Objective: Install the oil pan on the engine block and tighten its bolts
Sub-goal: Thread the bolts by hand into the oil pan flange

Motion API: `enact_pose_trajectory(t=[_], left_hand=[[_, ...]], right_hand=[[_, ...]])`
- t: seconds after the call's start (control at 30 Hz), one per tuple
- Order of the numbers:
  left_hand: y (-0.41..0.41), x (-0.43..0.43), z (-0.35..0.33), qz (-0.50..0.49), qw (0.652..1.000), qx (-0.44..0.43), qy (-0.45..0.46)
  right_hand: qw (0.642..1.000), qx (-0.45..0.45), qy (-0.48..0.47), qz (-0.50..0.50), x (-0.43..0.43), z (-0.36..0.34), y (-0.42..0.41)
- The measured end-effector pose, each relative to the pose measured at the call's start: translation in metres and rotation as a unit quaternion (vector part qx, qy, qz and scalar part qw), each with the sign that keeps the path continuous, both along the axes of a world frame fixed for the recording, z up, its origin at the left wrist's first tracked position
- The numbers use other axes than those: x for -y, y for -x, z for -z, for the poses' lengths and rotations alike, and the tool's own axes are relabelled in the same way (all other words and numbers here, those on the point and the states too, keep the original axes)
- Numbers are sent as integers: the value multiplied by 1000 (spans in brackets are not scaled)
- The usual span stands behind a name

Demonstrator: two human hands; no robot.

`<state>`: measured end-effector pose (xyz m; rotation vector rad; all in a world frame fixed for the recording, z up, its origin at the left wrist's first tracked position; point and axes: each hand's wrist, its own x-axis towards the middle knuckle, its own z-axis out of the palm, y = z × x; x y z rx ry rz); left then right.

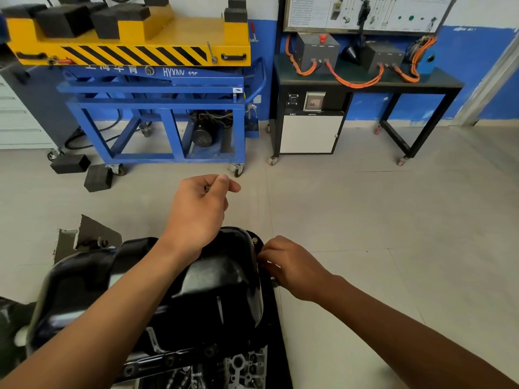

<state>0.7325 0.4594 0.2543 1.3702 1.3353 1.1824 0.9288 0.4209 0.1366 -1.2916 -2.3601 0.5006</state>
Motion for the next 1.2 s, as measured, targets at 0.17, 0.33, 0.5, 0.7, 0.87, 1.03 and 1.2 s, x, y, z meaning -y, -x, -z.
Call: enact_pose_trajectory(t=[0.17, 0.33, 0.5, 0.7, 0.87, 1.03, 1.2], left_hand=[[0, -1, 1, 5, 1000, 3, -5], [0, 0, 2, 4, 1000, -1, -8], [0, 0, 2, 7, 1000, -3, -8], [-1, 0, 1, 1, 1000, -9, -6], [-1, 1, 0, 1, 1000, -9, -5], [0, 0, 1, 4, 1000, 1, -1], [1, -1, 1, 7, 1000, -1, -2]], right_hand=[[997, 67, -47, 12, -4, -4, 4], [992, 127, -14, -19, -7, -12, -3], [984, 172, -15, -52, -6, -20, -4], [976, 213, -20, -43, -4, -24, 4], [976, 215, -19, -19, -2, -23, 9], [982, 185, -19, -10, -2, -21, 9], [991, 136, 9, -8, -1, -22, 6]])
